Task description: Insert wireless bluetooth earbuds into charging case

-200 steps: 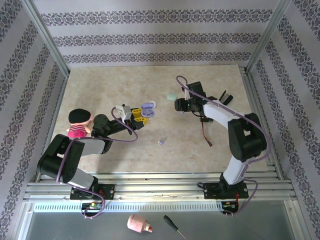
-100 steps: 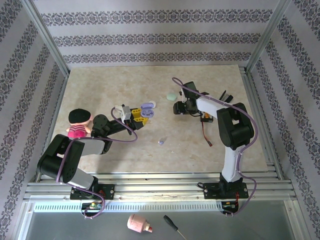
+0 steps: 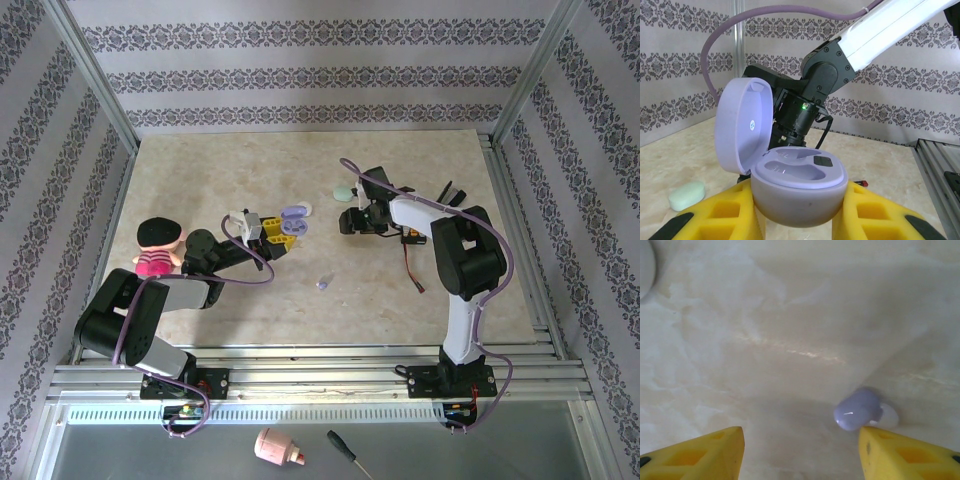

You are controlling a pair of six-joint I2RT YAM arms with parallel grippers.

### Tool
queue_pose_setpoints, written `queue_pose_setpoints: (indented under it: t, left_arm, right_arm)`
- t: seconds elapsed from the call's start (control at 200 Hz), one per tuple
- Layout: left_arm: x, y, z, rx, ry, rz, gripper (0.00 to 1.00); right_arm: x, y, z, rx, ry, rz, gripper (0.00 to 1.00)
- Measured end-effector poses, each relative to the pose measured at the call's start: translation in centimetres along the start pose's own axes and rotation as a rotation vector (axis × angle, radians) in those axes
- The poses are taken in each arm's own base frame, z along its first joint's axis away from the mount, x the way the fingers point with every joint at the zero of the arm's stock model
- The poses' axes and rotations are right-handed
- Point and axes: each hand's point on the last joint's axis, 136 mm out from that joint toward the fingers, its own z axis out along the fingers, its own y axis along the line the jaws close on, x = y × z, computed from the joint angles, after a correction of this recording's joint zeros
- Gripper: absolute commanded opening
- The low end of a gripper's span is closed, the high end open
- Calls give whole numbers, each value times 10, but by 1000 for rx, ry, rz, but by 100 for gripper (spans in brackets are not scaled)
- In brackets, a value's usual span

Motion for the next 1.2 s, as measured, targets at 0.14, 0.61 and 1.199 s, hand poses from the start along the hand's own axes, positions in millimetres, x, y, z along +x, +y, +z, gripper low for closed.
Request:
queue_pose_setpoints:
  t: [0.14,0.61,1.199]
  left_arm:
    - [1,0,0,-1,1,-2,20]
    - [-4,-2,-1,1,-8,10,20]
    - [-7,-3,-1,3,-12,15,20]
  right_arm:
    - [3,12,1,-43,11,-14,62]
    - [-34,-14,-21,-44,-61,-48,65]
    - [-24,-7,6,-239,29,-37,59]
